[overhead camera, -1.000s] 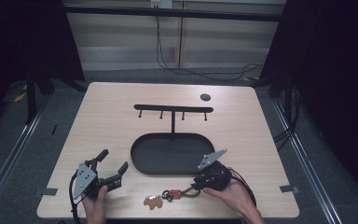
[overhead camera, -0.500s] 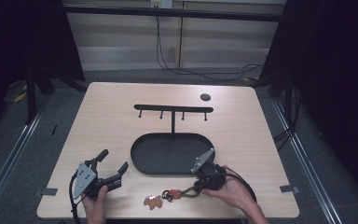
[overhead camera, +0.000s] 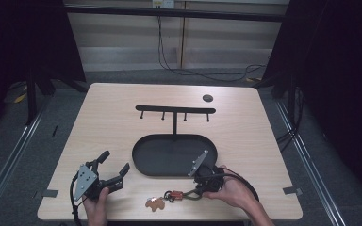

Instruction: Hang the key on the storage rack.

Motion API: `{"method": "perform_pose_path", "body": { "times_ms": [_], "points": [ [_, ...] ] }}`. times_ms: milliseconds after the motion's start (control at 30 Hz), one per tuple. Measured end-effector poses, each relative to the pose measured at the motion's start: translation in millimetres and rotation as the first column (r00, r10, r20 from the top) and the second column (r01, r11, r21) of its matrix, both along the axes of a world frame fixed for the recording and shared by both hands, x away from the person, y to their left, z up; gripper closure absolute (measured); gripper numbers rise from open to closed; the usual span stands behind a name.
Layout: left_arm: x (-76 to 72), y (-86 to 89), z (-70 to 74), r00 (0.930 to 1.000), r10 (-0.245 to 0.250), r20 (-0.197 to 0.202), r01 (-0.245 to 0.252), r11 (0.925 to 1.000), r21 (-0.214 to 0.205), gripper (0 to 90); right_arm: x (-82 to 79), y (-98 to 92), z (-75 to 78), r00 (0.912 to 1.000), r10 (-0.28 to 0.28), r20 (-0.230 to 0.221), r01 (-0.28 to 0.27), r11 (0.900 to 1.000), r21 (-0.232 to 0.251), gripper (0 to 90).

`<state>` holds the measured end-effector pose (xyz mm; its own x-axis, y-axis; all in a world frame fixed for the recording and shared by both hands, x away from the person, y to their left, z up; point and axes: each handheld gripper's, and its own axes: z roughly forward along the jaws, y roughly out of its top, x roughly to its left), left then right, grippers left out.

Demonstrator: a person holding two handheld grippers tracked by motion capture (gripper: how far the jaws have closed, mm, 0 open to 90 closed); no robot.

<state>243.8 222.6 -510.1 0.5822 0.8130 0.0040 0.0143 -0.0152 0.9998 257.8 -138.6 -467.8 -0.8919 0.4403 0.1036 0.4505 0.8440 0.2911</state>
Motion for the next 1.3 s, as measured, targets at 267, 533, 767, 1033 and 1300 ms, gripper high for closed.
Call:
{"method": "perform_pose_path", "body": {
  "times_ms": [267, 533, 767, 1033, 1300],
  "points": [
    [0.1, -0.6, -0.2, 1.0, 0.0, 0.001, 0.0, 0.9999, -0.01, 15.8, -1.0, 9.4, 1.4, 0.9989, 0.041, 0.021, -0.039, 0.9964, -0.074, 80.3],
    [0.0, -0.6, -0.1, 1.0, 0.0, 0.001, 0.0, 1.0, -0.009, 15.7, 8.8, 19.6, 2.9, 0.9982, 0.042, -0.042, -0.047, 0.9894, -0.137, 83.5],
    [0.1, -0.5, -0.2, 1.0, -0.002, 0.002, 0.002, 1.0, -0.01, 15.7, 19.9, 20.2, 6.0, 0.9947, 0.033, -0.097, -0.047, 0.9883, -0.145, 84.4],
    [0.1, 0.0, -0.1, 1.0, -0.004, 0.002, 0.004, 1.0, -0.002, 15.7, 26.9, 27.6, 22.5, 0.9893, 0.02, -0.144, -0.046, 0.9833, -0.176, 84.5],
    [0.1, -0.6, -0.2, 1.0, -0.003, 0.002, 0.003, 0.9999, -0.011, 15.7, 33.5, 35.6, 46.3, 0.9906, 0.037, -0.132, -0.062, 0.979, -0.194, 85.1]
  ]
}}
